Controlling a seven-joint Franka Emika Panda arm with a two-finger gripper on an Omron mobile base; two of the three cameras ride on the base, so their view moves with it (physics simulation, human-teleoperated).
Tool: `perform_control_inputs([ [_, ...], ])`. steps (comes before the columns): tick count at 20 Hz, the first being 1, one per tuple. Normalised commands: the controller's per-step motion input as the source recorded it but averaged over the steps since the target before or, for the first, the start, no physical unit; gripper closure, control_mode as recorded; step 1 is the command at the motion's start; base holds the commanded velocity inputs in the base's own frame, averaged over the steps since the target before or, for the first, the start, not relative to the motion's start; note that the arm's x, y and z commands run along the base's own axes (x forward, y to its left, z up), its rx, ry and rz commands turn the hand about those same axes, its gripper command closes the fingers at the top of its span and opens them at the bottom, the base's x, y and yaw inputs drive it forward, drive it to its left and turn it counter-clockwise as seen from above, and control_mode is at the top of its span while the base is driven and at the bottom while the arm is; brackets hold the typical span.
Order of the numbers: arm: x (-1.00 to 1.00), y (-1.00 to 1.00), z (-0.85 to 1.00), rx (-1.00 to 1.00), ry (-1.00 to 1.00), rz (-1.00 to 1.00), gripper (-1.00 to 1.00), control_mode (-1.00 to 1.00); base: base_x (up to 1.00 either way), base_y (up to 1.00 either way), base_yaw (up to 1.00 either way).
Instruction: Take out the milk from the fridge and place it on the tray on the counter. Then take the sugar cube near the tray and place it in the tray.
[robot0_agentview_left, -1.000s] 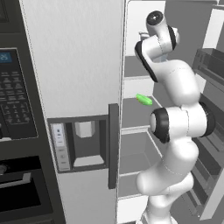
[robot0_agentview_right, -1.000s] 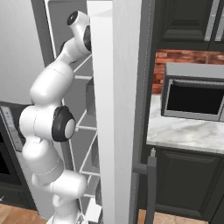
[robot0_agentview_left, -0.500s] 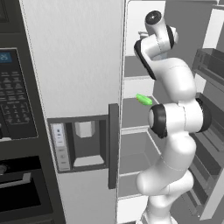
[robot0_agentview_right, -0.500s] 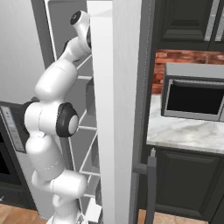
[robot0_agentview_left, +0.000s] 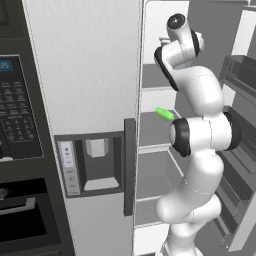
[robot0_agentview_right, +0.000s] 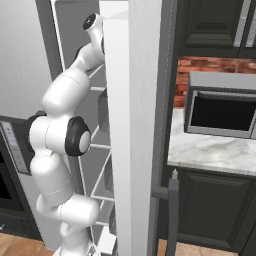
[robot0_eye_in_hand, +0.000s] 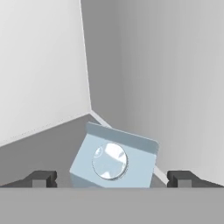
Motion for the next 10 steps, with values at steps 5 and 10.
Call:
perform_control_inputs([
  [5,0.11,0.00,-0.07,0.00,0.00,0.00,-1.00,-1.00,0.00,0.00,0.00],
  [10,0.05,-0.02,-0.13,0.00,0.00,0.00,-1.00,-1.00,0.00,0.00,0.00],
])
